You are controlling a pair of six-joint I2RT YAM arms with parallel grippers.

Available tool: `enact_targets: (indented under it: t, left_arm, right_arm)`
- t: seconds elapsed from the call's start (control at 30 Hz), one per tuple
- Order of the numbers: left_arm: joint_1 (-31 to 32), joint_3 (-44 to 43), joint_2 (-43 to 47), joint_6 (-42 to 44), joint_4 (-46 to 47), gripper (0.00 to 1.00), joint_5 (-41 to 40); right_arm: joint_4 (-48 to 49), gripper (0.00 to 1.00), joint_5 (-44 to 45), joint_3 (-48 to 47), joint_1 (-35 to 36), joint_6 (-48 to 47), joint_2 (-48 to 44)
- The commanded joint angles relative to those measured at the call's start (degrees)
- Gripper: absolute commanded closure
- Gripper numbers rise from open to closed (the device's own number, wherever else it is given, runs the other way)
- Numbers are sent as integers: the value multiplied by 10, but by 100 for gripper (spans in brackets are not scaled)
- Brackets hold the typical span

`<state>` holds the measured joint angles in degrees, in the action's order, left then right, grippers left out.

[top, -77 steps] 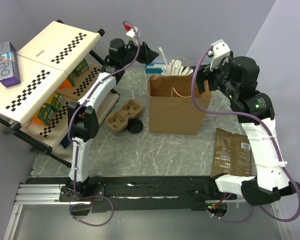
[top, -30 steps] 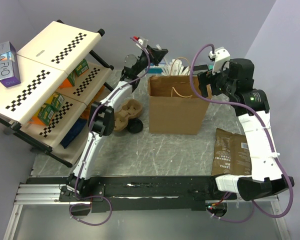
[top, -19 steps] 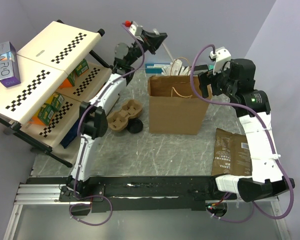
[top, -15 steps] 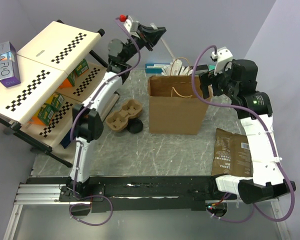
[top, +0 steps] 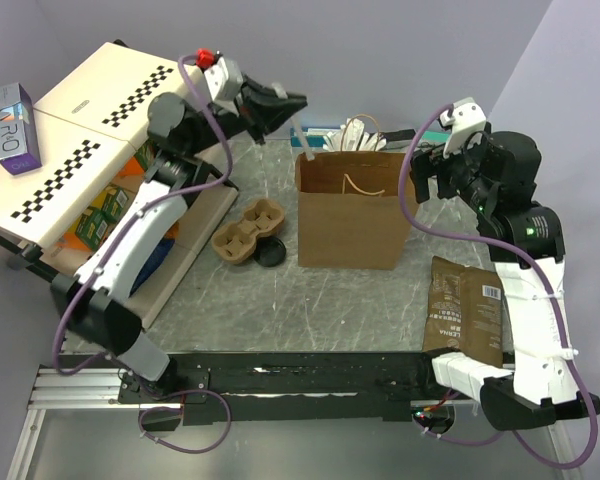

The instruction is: Pack the takeout coffee

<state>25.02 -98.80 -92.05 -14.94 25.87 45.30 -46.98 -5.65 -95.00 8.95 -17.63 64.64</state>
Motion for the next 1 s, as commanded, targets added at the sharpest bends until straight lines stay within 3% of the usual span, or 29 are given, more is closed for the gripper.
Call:
enact_targets:
  t: [0.0,0.23,0.47,0.9,0.97]
  left_arm:
    - [16,59,44,52,-54,99,23]
    - [51,48,1,116,-136,98,0]
    - [53,34,-12,128,-180,66,-28]
    - [43,-59,57,185,-287,47,-114]
    - [36,-76,74,206,-335,29,-122]
  right_arm:
    - [17,3,-4,10,-6,8,-22]
    - [0,3,-30,4,-5,17,-24]
    - [-46,2,-46,-38,-5,15,-12]
    - [-104,1,-53,-54,-5,-15,-27]
    - [-135,1,-57,-90,-5,-37,-15]
